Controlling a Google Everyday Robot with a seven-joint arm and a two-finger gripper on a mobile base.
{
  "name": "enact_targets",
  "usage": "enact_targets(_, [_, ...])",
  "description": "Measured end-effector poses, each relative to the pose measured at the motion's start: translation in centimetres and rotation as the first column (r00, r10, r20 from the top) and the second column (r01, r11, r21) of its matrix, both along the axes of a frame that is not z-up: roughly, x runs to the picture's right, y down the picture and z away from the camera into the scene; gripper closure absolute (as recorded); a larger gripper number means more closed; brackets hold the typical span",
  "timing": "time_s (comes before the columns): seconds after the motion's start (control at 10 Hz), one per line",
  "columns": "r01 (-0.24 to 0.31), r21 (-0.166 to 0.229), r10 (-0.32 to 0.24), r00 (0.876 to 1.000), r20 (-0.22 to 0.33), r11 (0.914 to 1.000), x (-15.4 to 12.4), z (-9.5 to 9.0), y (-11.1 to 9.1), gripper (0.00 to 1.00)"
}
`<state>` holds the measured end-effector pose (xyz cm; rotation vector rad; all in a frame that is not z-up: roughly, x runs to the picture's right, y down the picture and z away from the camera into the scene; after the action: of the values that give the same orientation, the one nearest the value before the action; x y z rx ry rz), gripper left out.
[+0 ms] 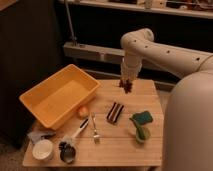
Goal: Place grapes in table surface
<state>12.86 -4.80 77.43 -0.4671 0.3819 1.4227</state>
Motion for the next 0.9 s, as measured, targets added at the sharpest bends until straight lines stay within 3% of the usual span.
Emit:
enact_targets(0.3, [-0.036, -0.021, 0.036, 0.999, -0.007, 0.9991, -0.1, 2.3, 1.7, 0.96])
enact_targets(0.7, [-0.107, -0.076, 0.107, 0.994, -0.005, 0.9914, -0.2, 4.2, 3.9, 0.55])
enact_targets(0.9, [-0.118, -0.085, 0.117, 0.993, -0.017, 0.9893, -0.2, 4.5, 4.3, 0.37])
